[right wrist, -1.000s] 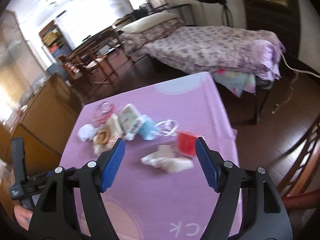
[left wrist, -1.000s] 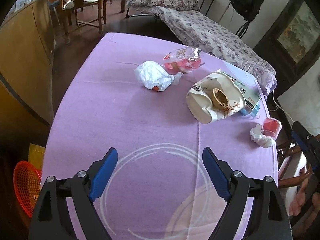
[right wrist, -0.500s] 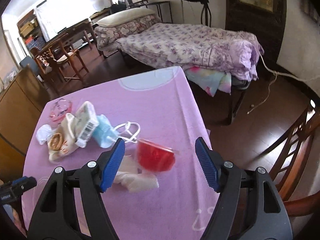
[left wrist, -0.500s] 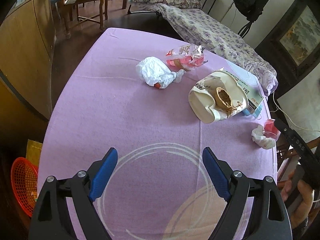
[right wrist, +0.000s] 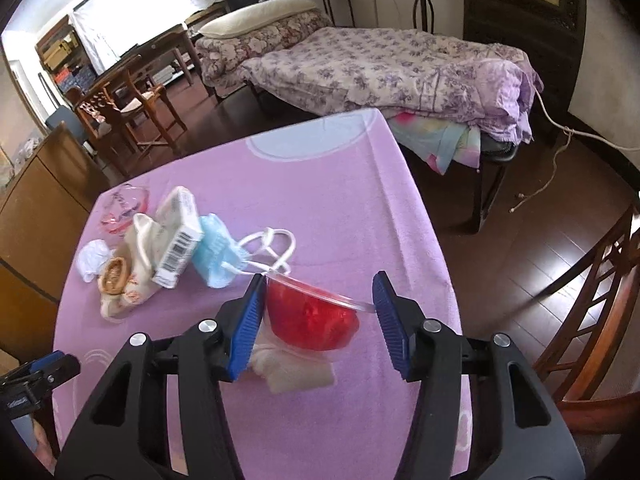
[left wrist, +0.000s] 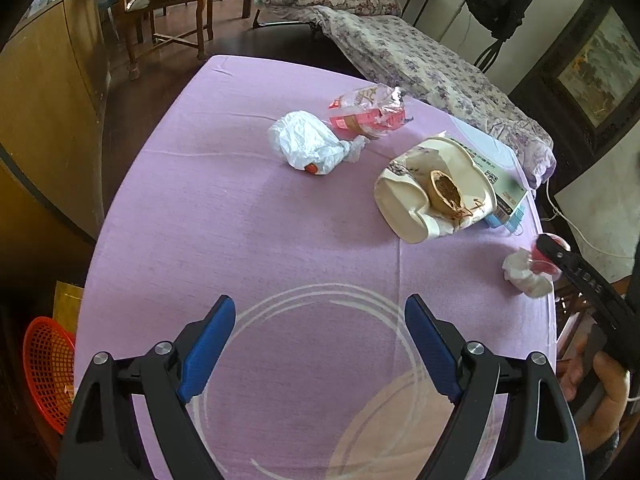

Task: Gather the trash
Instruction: 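Grasp the white plastic bag with the left tool while the right tool grasps the red cup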

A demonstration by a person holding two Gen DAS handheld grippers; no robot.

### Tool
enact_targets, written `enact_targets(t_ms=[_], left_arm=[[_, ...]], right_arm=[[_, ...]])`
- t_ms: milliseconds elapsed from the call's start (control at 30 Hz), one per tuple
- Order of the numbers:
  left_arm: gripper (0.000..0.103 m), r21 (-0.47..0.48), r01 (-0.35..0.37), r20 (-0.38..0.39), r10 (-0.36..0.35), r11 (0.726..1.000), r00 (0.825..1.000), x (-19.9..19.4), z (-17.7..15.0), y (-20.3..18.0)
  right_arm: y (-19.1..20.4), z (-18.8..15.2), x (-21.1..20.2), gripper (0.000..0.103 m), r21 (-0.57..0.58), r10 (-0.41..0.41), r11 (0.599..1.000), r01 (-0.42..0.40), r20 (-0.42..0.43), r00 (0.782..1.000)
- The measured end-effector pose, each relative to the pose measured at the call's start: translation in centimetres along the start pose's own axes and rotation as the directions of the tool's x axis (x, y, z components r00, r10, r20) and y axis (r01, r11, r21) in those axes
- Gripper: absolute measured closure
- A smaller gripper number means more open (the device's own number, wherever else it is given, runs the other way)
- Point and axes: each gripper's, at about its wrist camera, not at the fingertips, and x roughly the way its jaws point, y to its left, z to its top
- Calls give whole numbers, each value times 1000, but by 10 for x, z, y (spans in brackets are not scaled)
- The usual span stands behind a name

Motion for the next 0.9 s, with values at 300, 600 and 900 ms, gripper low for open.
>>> enact_targets(t_ms=[300,600,900], left_arm=[[18,-14,-83,47,84,996,995,-1,16,16],[18,-39,-129,37,131,991,991,18,42,29],[22,1,-189,38,189,982,981,45,75,16]], right_arm=[[14,-8,-22,49,-2,78,997,-78,2,997],[29,-12,-41,49,-4,288,958,-288,5,958],[31,-15,-41,49,-11,296,955,-296,-6,955]])
